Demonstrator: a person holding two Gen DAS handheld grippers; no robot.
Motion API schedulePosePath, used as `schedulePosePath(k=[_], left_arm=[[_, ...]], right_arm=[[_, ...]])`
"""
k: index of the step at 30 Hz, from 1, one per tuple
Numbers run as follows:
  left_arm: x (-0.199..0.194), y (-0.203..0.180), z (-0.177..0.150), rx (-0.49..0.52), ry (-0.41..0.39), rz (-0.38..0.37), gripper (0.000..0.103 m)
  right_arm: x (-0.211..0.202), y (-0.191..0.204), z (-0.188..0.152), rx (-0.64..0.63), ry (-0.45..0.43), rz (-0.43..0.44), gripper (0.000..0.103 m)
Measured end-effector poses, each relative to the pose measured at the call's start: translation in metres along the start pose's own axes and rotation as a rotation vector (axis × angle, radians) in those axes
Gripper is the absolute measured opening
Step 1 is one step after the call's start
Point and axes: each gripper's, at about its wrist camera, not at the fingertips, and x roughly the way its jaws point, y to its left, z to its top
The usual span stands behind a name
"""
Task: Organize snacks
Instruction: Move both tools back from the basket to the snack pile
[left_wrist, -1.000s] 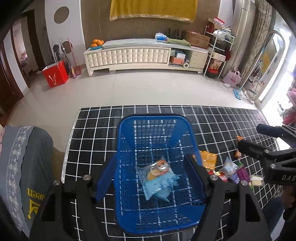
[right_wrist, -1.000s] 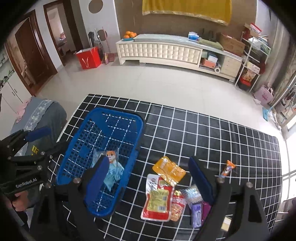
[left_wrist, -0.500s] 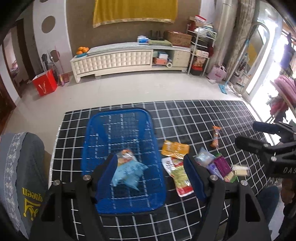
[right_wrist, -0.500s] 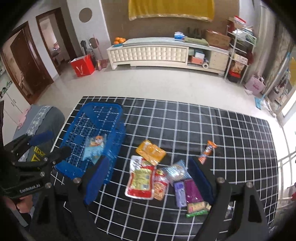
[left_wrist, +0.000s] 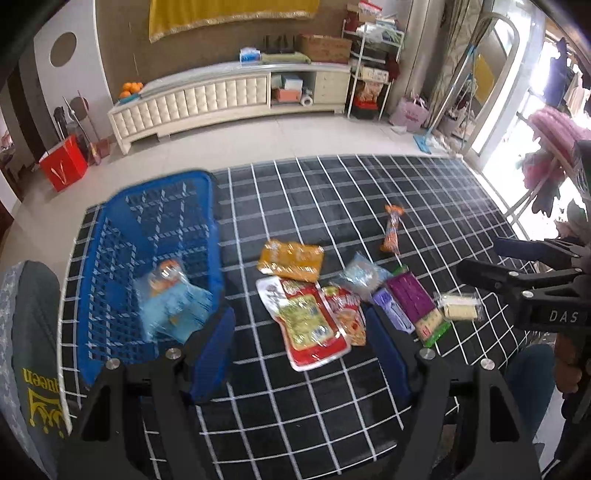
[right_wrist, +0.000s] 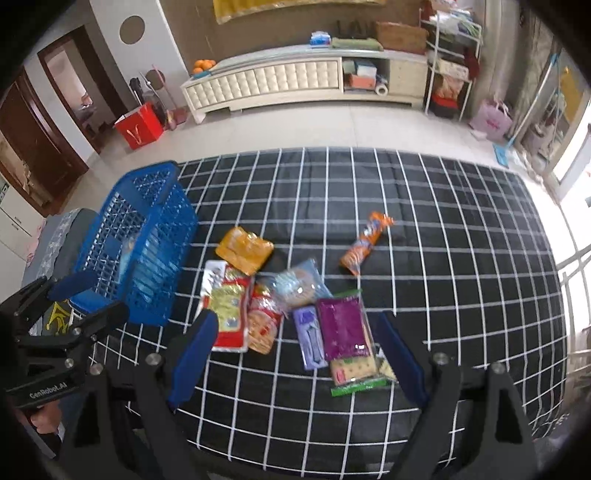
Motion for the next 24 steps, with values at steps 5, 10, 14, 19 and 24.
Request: schedulePosePath(k=[5, 10, 14, 19, 24], left_arm=[[0.03, -0.02, -0.016, -0.003, 0.063, -0.011, 0.071], [0.062, -0.034, -0.029, 0.018, 0.124, 0.014, 0.072], [0.088, -0.035, -0.033, -0.009, 0.182, 0.02, 0.071], [0.124, -0.028, -0.031, -0.045, 0.249, 0.058, 0.071], [0.151, -0.018, -0.023, -0.095, 0.289, 0.039, 0.071]], right_arm=[[0.023, -0.015, -0.022, 0.008, 0.034, 0.014, 0.09], [0.053, -0.024, -0.036, 0.005, 0.084, -0.002, 0.09], [0.071, -0.027, -0.041, 0.01, 0.11, 0.014, 0.09], [0.088, -0.03, -0.039, 0.002, 0.122, 0.017, 0.09], [0.102, -0.035, -0.033, 0.008, 0.135, 0.016, 0.09]])
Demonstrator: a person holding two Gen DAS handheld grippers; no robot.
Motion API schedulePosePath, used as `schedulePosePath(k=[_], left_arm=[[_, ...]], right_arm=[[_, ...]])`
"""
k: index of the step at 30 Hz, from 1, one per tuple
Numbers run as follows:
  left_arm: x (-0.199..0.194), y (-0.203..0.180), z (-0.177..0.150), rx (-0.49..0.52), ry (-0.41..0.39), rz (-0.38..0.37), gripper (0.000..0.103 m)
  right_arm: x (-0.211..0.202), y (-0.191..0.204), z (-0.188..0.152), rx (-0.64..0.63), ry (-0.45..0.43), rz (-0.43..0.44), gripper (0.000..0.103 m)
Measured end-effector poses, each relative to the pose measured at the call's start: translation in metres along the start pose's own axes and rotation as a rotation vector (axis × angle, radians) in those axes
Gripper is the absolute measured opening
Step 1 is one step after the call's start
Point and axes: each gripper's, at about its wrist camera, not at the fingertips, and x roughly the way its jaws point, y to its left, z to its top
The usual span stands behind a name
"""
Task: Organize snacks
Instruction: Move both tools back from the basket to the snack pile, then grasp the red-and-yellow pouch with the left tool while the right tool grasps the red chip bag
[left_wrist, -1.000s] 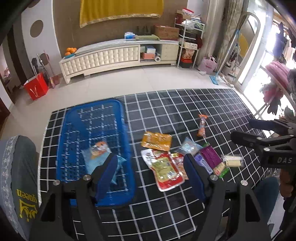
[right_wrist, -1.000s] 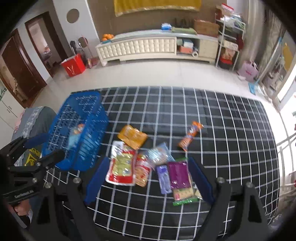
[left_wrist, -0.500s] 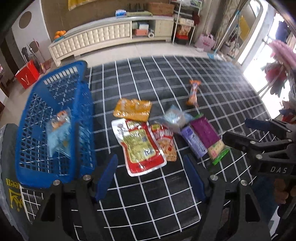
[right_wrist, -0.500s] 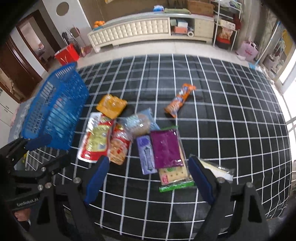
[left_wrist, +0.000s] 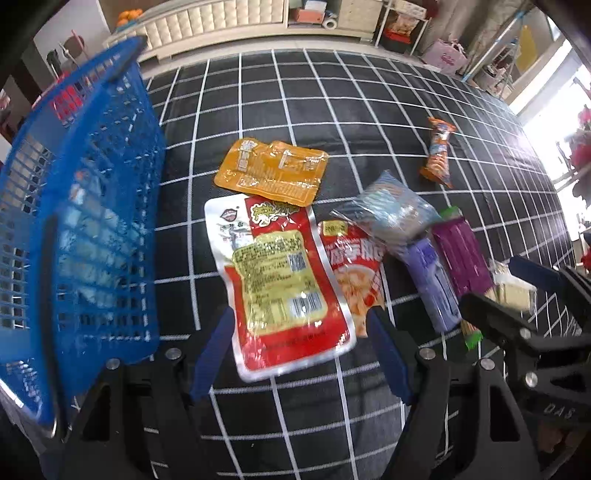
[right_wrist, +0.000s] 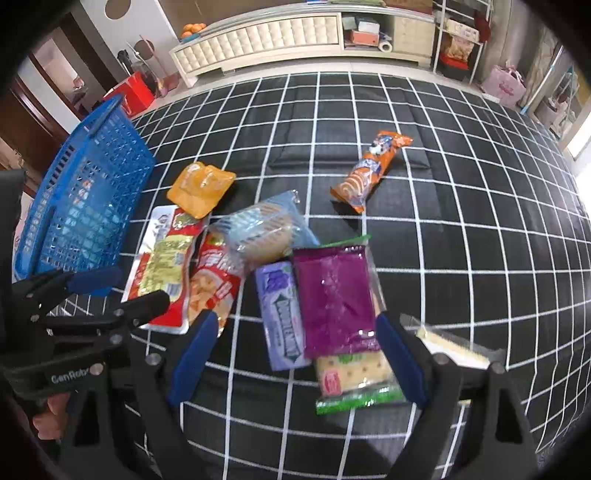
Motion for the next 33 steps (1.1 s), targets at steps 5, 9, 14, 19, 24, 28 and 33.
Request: schedulePosePath(k=[5, 9, 14, 19, 24, 28, 33], left_arm=[[0.016, 0.001, 0.017, -0.004, 0.013, -0.015, 0.071], [0.028, 0.005, 0.029, 0.008, 0.025, 0.024, 0.071], [0.046, 0.014, 0.036, -0.003, 0.058, 0.023, 0.071], [0.056, 0.016, 0.042, -0.019, 0.073, -0.031, 0.071], [0.061, 0.012, 0.046, -0.01, 0.06, -0.012, 0.072], [0.062, 0.009, 0.034, -0.016, 0.064, 0.046, 0.063], [0.064, 0.014, 0.027, 0.025, 0.064, 0.071, 0.045]], right_arm=[[0.009, -0.006, 0.011, 0.014, 0.01, -0.002, 0.09], [0.016, -0.007, 0.02, 0.017, 0.015, -0.007, 0.09], [0.026, -0.004, 0.026, 0.014, 0.03, 0.008, 0.09], [0.03, -0.005, 0.024, 0.019, 0.038, 0.016, 0.09], [0.028, -0.008, 0.021, 0.026, 0.037, 0.013, 0.09], [0.023, -0.007, 0.017, 0.015, 0.034, 0.004, 0.09], [0.021, -0.009, 0.013, 0.023, 0.038, -0.001, 0.09]])
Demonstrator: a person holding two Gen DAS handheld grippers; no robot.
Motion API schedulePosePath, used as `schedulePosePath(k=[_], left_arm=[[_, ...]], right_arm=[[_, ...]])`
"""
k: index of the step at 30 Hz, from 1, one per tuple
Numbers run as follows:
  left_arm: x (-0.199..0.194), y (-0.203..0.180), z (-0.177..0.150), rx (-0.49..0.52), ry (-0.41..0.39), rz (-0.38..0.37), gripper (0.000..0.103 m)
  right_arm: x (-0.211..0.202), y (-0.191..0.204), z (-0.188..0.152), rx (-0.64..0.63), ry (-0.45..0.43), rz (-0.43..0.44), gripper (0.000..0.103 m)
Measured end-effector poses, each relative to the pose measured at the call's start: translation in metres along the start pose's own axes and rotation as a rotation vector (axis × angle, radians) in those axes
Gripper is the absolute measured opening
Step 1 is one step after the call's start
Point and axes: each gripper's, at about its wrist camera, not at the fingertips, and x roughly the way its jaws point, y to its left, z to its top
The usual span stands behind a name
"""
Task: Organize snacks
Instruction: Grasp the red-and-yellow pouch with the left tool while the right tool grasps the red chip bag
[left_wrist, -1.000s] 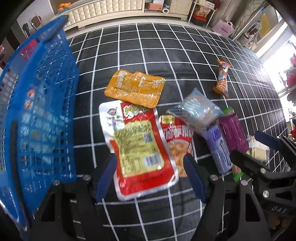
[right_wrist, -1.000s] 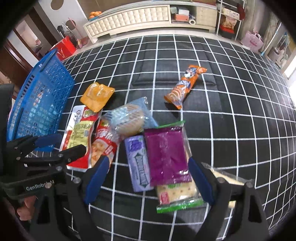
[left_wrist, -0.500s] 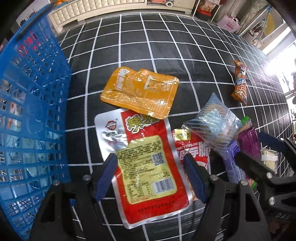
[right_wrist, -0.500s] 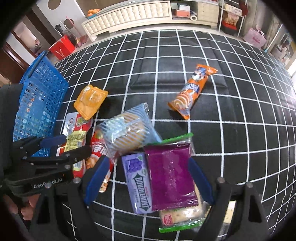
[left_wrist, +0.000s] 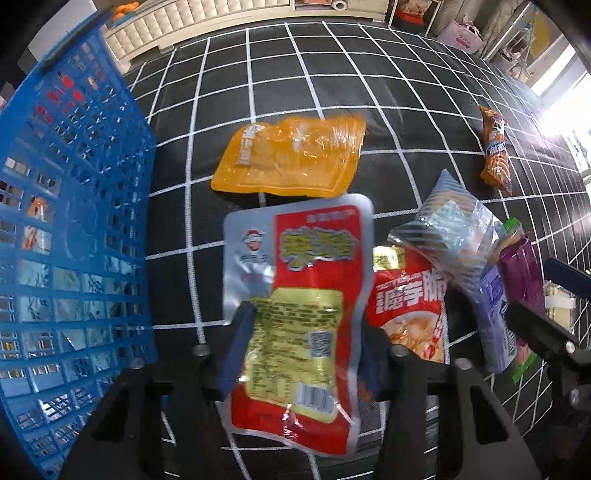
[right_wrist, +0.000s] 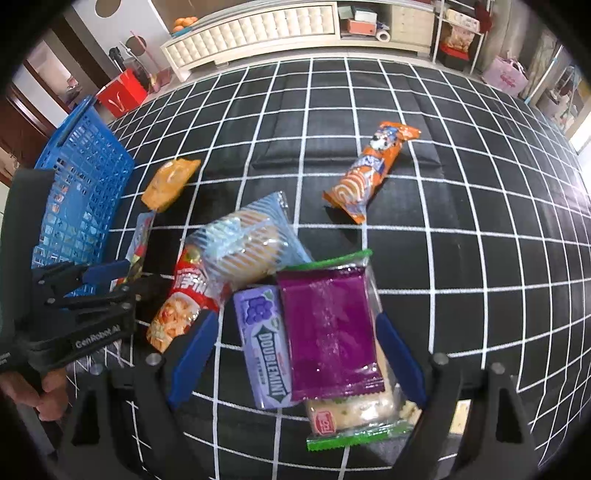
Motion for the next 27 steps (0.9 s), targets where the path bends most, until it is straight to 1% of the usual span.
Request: schedulePosePath(k=[1, 2, 5, 9, 11, 14, 17, 20, 23, 27], left_arm=[[-0.001, 0.002, -0.001, 0.001, -0.001, -0.008, 0.044], [0.0, 0.004, -0.002, 0.0, -0.005, -0.012, 0.04], [-0.001, 0.007, -0.004, -0.013, -0.012, -0.027, 0.034], [-0.013, 0.011, -0.018, -0.008, -0.037, -0.038, 0.026], [-0.024, 0.006, -0.022, -0.013, -0.046, -0.07, 0.024], [-0.026, 0.0, -0.031, -0.019, -0.054, -0.091, 0.023], [-0.035, 0.006, -0.039, -0.036, -0.065, -0.112, 0.02], [-0.053, 0.002, -0.051, -0.03, -0.108, -0.102, 0.017], [-0.076, -0.006, -0.065, -0.007, -0.165, -0.126, 0.016], [-0.113, -0.005, -0.08, -0.001, -0.265, -0.133, 0.015]], right_arm=[[0.0, 0.0, -0.001, 0.003, 0.001, 0.001, 0.09], [-0.001, 0.0, -0.002, 0.004, 0.003, 0.003, 0.09], [-0.004, 0.008, -0.006, 0.0, 0.002, 0.03, 0.09], [-0.008, 0.018, -0.009, -0.017, 0.008, 0.067, 0.09], [-0.008, 0.022, -0.008, -0.01, 0.013, 0.085, 0.09], [-0.004, 0.023, -0.007, 0.042, 0.041, 0.138, 0.09], [-0.003, 0.032, -0.007, 0.019, 0.04, 0.13, 0.088], [-0.003, 0.035, -0.007, 0.013, 0.05, 0.14, 0.088], [-0.005, 0.034, -0.008, 0.026, 0.053, 0.139, 0.088], [-0.012, 0.034, -0.009, 0.024, 0.056, 0.132, 0.088]])
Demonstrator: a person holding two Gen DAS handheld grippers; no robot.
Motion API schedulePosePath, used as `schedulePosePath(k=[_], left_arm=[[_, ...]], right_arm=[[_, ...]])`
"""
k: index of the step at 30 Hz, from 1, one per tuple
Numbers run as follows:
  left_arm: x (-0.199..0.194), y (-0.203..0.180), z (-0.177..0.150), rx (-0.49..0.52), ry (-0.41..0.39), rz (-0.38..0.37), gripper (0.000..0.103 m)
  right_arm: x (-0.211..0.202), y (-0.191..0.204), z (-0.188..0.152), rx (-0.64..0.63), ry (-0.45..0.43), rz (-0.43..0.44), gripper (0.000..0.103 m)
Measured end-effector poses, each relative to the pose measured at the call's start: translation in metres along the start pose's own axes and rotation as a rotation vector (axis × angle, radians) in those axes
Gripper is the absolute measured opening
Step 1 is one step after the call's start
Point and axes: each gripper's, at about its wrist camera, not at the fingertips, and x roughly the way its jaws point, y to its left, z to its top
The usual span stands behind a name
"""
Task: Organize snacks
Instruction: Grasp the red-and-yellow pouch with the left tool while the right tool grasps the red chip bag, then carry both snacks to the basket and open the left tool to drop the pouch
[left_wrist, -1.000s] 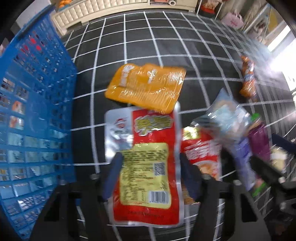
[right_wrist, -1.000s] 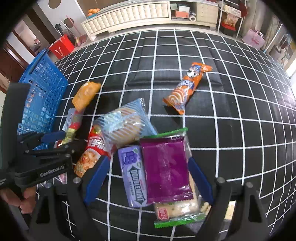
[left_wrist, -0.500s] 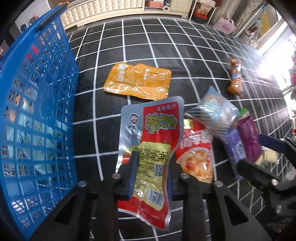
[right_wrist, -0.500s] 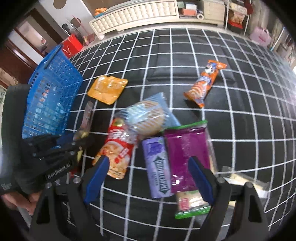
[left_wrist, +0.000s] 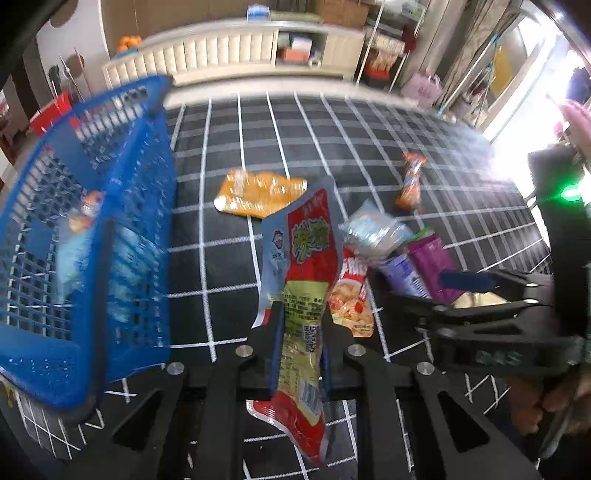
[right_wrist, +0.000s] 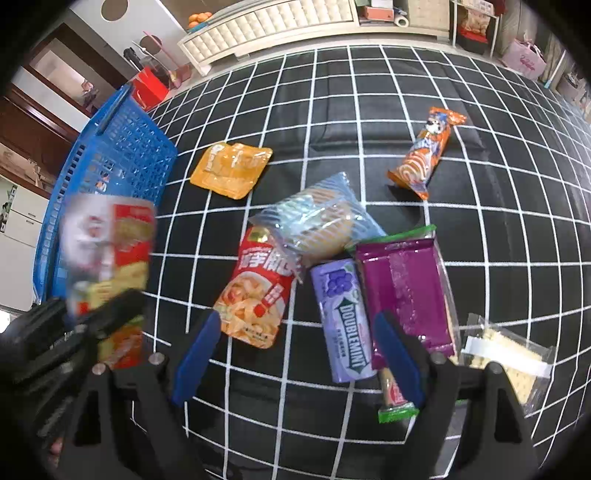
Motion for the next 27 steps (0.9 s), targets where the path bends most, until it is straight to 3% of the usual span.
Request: schedulePosePath(k=[3, 8, 19, 21, 24, 25, 27], left_arm=[[-0.027, 0.012, 0.004, -0.001, -0.045, -0.022, 0.015], [-0.059, 0.02, -0.005, 0.019, -0.119, 0.016, 0.015], [-0.083, 0.038, -0.034, -0.013, -0.207, 0.073, 0.015], [-0.086, 0.043, -0.037, -0.022, -0.209, 0.071, 0.014], [-0.089, 0.047, -0.041, -0.026, -0.215, 0.08, 0.014], [-0.09, 0.048, -0.043, -0.027, -0.217, 0.082, 0.014], [-0.092, 0.049, -0.045, -0.025, -0.222, 0.089, 0.013]], right_arm=[[0.0, 0.007, 0.001, -0.006, 0.0, -0.009, 0.088], [0.014, 0.03, 0.008, -0.017, 0.015, -0.007, 0.088], [0.066, 0.061, 0.021, -0.054, 0.069, -0.154, 0.086], [0.069, 0.068, 0.021, -0.086, 0.051, -0.198, 0.08], [0.069, 0.078, 0.015, -0.153, 0.008, -0.269, 0.055], [0.067, 0.08, 0.012, -0.173, 0.004, -0.256, 0.043], [0.065, 0.082, 0.006, -0.193, 0.01, -0.228, 0.034]])
